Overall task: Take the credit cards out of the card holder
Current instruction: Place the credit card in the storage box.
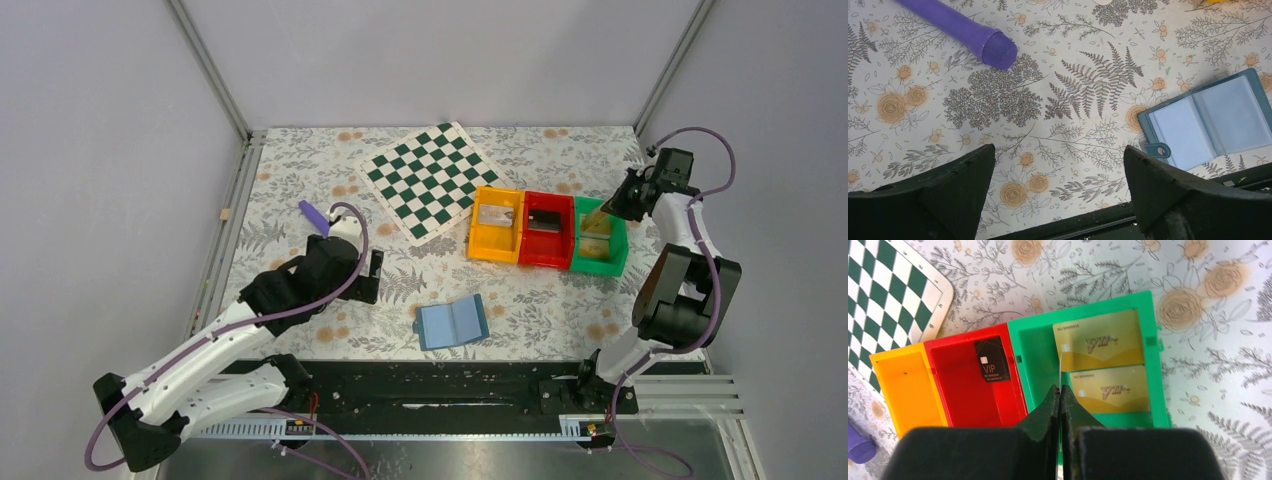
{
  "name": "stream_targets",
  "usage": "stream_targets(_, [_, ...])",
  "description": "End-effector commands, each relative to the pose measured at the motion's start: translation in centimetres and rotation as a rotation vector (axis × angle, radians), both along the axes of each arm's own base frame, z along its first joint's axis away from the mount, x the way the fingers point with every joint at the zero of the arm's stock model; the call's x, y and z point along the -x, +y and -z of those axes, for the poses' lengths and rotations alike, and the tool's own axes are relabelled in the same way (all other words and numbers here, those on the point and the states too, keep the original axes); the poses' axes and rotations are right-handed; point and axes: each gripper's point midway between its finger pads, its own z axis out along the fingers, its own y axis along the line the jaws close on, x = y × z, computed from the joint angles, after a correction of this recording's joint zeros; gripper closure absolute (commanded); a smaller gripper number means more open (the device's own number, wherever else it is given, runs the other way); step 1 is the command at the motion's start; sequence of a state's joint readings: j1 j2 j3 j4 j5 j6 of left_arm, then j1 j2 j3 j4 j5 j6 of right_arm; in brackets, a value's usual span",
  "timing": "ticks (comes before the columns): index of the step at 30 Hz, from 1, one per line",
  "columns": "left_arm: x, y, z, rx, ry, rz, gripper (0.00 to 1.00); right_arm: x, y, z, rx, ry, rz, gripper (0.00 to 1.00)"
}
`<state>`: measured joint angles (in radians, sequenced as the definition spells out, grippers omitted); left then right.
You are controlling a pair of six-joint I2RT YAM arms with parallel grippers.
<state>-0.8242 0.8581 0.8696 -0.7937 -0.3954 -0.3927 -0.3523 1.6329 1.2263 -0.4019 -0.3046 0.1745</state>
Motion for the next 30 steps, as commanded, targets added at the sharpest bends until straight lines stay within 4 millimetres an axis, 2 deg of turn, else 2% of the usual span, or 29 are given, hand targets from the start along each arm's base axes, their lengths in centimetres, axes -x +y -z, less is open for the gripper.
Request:
stream_targets(1, [-1.3,0.0,-2.2,0.000,-0.070,-0.011,0.01,-2.6,0.4,-1.0,-0.040,-0.116,-0.045,0.99])
stream_targets(5, [-1.3,-0.1,-1.8,-0.007,-0.058,-0.008,0.01,-2.8,0.5,0.6,-0.048,-0.123,-0.054,0.99])
stream_targets(12, [-1.2,-0.4,-1.8,-0.001,-0.056,0.003,0.01,-3.5,0.5,1.2,-0.058,-0.167,-0.059,0.97])
stream_targets(21, [-1.1,-0.6,-1.4,-0.006,-0.038,0.016,0.01,-3.3,0.9,3.2,-0.100,-0.123,-0.064,0.94])
stream_targets(30, [-1.0,-0.7,-1.3,-0.002,-0.036,0.018,0.01,-3.3,0.5,3.6,-0.091,-0.100,-0.049,0.85])
